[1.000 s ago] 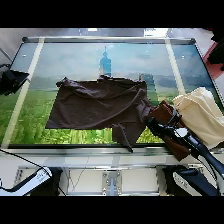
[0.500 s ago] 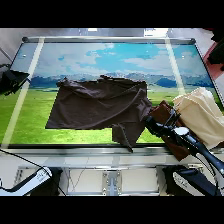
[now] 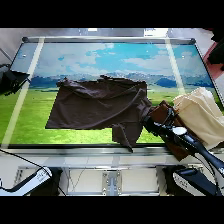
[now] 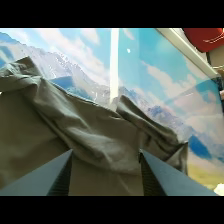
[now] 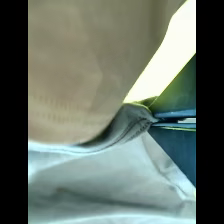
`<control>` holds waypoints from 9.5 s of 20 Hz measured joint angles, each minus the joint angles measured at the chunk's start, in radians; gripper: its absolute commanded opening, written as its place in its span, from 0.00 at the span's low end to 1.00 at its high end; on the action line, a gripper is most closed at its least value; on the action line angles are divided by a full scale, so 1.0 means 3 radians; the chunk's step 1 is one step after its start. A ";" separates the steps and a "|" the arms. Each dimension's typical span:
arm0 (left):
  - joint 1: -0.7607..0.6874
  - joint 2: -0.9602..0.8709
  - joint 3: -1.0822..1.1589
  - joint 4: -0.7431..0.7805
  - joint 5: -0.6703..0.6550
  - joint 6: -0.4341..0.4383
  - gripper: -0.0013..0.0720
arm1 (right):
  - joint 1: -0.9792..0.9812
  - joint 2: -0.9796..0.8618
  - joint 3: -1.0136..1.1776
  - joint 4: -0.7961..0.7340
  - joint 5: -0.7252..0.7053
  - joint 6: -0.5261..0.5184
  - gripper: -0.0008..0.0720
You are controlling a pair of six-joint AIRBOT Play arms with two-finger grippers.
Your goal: Fold the shirts.
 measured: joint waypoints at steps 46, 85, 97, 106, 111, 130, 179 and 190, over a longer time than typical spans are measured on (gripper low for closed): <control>0.0292 0.0327 -0.0434 -0.3179 -0.0907 0.0465 0.04 | -0.0355 0.1807 0.1277 -0.1132 0.0828 0.0586 0.05; -0.1367 -0.1011 0.1035 0.2752 0.0984 -0.1450 0.04 | -0.0198 -0.1586 0.3390 -0.2881 0.0654 0.0328 0.05; -0.1371 -0.0587 -0.0404 0.2892 0.0816 -0.1383 0.04 | -0.0039 -0.1432 0.2790 -0.3175 0.1141 0.0464 0.05; -0.1369 -0.0576 -0.0603 0.2692 0.0875 -0.1396 0.04 | -0.0032 -0.1695 0.2487 -0.3211 0.0961 0.0693 0.05; -0.1369 -0.0575 -0.0612 0.2874 0.0778 -0.1568 0.04 | -0.0032 -0.1736 0.2469 -0.3217 0.0954 0.0757 0.05; -0.1371 -0.0253 -0.0064 0.3235 0.0229 -0.1855 0.98 | -0.0036 -0.0992 0.3024 -0.3421 0.1684 0.0779 0.50; -0.0331 0.1732 -0.2207 0.3319 -0.0270 -0.2642 0.81 | -0.0032 0.0585 0.0111 -0.1045 0.1298 0.0426 0.05; 0.0212 0.0738 -0.2324 0.2436 -0.0033 -0.2265 0.81 | -0.0032 0.0585 0.0116 -0.1008 0.1300 0.0328 0.05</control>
